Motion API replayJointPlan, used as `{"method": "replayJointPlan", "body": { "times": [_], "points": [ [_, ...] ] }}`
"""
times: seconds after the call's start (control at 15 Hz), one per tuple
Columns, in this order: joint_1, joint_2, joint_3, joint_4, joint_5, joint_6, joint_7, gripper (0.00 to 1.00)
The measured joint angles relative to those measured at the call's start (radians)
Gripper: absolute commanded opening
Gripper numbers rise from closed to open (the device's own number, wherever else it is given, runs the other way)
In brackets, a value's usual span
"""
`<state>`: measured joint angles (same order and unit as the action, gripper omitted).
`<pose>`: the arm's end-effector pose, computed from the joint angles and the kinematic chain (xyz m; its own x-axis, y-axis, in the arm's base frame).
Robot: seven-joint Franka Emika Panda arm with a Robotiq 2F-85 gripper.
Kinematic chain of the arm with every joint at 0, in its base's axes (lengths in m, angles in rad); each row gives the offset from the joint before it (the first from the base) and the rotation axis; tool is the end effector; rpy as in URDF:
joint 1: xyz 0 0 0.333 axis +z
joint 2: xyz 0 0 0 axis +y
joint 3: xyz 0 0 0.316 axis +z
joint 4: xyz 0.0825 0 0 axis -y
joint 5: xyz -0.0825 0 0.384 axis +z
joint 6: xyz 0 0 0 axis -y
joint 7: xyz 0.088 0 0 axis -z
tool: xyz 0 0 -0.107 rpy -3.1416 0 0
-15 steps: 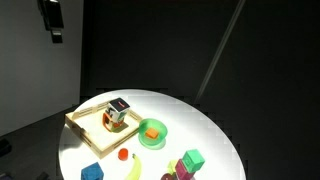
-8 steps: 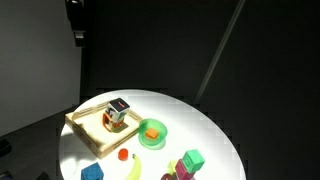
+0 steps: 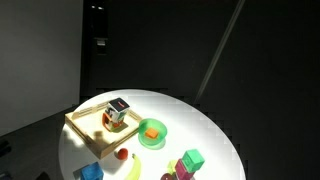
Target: Pick up the lime green block and put it on the blue block
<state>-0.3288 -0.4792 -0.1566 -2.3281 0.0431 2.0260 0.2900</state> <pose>0.3747 -0.2028 0.5331 0.6978 -0.7045 0.1296 -0.6871 -0.7094 -0.1567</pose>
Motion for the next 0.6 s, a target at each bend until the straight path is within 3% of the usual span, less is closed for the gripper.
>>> {"method": "replayJointPlan", "body": {
  "times": [0.6],
  "points": [
    [-0.009, 0.15, -0.08, 0.139, 0.0, 0.0, 0.005, 1.0]
  ]
}}
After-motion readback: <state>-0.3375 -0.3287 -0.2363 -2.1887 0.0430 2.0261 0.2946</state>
